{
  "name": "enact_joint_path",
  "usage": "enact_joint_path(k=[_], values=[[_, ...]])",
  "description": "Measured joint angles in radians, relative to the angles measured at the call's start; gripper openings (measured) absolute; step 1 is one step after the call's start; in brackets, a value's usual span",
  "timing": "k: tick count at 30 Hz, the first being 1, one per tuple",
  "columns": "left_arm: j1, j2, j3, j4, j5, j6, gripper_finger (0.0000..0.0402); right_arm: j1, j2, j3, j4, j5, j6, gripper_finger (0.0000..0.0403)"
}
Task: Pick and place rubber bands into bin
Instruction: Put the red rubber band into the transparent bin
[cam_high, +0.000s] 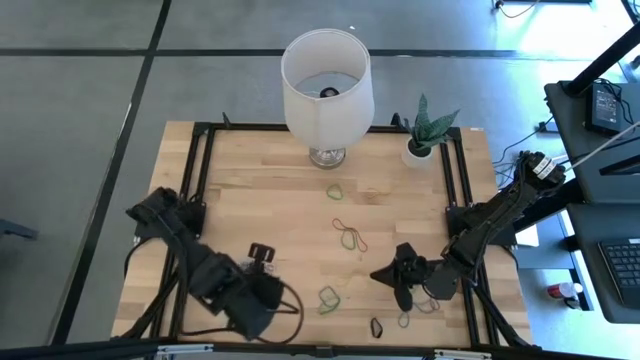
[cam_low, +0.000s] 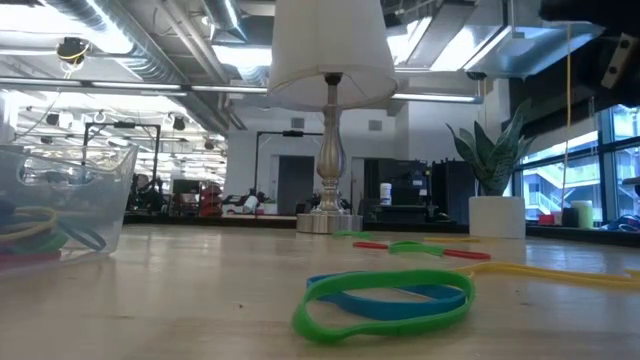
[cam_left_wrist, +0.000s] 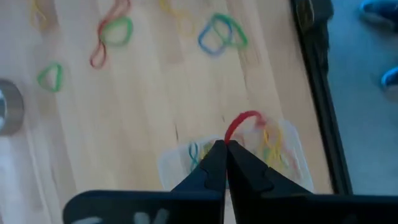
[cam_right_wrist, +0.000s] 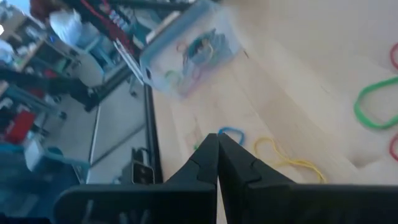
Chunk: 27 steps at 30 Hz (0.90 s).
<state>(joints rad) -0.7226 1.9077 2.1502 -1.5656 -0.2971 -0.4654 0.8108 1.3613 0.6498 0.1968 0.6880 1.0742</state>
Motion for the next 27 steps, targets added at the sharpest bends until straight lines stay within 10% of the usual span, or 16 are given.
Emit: enact_joint_path(k=[15,27], values=[[-0.087,-0.447,-0.815,0.44,-0.014,-0.22,0.0002,-0.003,0.0,0.015,0.085,0.097,0.047,0.0006],[-0.085,-0.499,-1.295,1.0,0.088,-0.268,0.0002,-0.028,0.0,0.037,0.068,0.099,0.044,0.0006]])
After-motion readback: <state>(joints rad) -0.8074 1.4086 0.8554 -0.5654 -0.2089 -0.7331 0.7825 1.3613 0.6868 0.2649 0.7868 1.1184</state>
